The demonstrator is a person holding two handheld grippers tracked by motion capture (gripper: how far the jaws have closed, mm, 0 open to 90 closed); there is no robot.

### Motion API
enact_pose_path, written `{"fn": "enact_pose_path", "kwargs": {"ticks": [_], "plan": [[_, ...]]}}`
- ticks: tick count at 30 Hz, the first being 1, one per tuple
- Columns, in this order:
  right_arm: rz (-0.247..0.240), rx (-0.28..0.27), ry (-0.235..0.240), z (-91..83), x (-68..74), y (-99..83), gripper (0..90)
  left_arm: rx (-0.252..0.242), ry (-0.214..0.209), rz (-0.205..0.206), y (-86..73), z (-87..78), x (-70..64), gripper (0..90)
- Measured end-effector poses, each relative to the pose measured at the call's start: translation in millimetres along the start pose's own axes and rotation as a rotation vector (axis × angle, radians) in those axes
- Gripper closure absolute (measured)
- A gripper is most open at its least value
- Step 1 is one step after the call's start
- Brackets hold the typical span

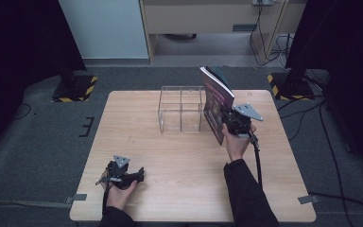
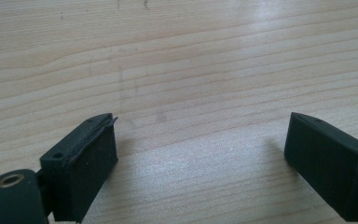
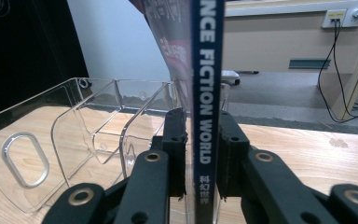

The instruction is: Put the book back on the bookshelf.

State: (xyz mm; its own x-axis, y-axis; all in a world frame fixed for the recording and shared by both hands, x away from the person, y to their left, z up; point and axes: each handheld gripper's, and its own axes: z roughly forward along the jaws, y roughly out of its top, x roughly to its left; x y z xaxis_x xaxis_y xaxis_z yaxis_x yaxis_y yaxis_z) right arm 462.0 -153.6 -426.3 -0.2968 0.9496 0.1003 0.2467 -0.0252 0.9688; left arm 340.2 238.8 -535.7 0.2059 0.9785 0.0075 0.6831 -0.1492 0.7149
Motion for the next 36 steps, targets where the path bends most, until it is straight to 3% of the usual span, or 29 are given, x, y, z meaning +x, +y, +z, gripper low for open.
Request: {"fn": "enact_pose_path", "kwargs": {"ticks": [7, 14, 16, 19, 25, 31, 34, 35, 36], "plan": [[-0.004, -0.008, -0.007, -2.4, -1.7, 2.4, 63.7, 0.000, 0.000, 0.000, 0.0, 0.0, 0.0, 8.2], [-0.031, -0.037, -0.004, -8.4, 1.1, 13.8, 46.7, 0.000, 0.000, 0.000, 0.0, 0.0, 0.0, 8.2], [-0.045, -0.035, 0.014, -11.7, 2.3, 18.8, 35.9, 0.000, 0.000, 0.000, 0.0, 0.0, 0.0, 8.2], [-0.055, -0.025, 0.014, -14.8, 1.4, 20.9, 29.6, 0.000, 0.001, 0.000, 0.0, 0.0, 0.0, 8.2], [-0.041, 0.014, 0.075, -31.0, -6.1, 21.5, 18.7, 0.000, 0.000, 0.000, 0.0, 0.0, 0.0, 8.2], [-0.094, 0.106, 0.115, -55.4, -16.0, 0.9, 15.2, 0.000, 0.000, 0.000, 0.0, 0.0, 0.0, 8.2], [-0.139, 0.172, 0.106, -67.5, -25.7, -23.0, 13.8, 0.000, 0.000, 0.000, 0.0, 0.0, 0.0, 8.2], [-0.139, 0.172, 0.106, -67.5, -25.7, -23.0, 13.8, 0.000, 0.000, 0.000, 0.0, 0.0, 0.0, 8.2], [-0.146, 0.210, 0.096, -74.0, -34.8, -39.2, 13.6, 0.000, 0.000, 0.000, 0.0, 0.0, 0.0, 8.2]]}}
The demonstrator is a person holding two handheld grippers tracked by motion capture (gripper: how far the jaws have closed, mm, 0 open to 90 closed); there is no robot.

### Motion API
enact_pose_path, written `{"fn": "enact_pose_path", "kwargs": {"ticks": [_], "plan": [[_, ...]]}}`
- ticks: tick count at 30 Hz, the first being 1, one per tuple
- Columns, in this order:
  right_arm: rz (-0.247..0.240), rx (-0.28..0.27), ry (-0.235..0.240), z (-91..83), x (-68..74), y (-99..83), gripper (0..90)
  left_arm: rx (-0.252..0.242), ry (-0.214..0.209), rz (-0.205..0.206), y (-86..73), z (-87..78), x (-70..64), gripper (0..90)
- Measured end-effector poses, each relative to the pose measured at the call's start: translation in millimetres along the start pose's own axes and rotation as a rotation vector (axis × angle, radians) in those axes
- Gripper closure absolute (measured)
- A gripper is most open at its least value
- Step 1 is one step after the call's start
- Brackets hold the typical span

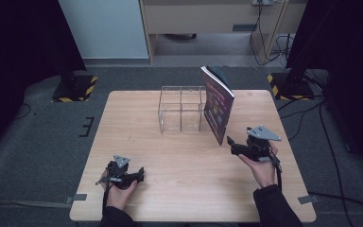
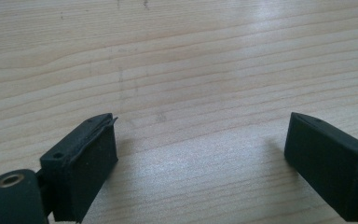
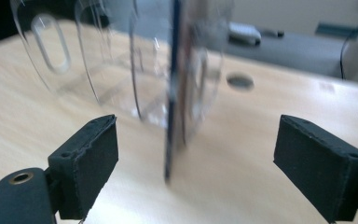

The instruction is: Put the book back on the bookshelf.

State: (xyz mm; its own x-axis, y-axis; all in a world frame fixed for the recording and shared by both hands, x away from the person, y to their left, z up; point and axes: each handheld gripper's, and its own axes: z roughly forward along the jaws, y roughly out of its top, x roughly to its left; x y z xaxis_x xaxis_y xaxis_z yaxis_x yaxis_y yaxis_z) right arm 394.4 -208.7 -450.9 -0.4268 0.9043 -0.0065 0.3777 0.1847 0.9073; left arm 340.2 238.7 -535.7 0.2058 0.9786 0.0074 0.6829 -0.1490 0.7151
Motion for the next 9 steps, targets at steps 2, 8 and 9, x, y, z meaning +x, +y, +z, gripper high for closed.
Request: {"fn": "enact_pose_path", "kwargs": {"ticks": [2, 8, 9], "plan": [[0.014, 0.034, -0.006, -2.4, -6.7, -15.6, 13.7, 0.000, 0.000, 0.000, 0.0, 0.0, 0.0, 8.2], [0.039, 0.142, -0.036, -8.7, -24.9, -52.4, 12.7, 0.000, 0.000, 0.000, 0.0, 0.0, -0.1, 8.2], [0.039, 0.142, -0.036, -8.7, -24.9, -52.4, 12.7, 0.000, 0.000, 0.000, 0.0, 0.0, -0.1, 8.2]]}}
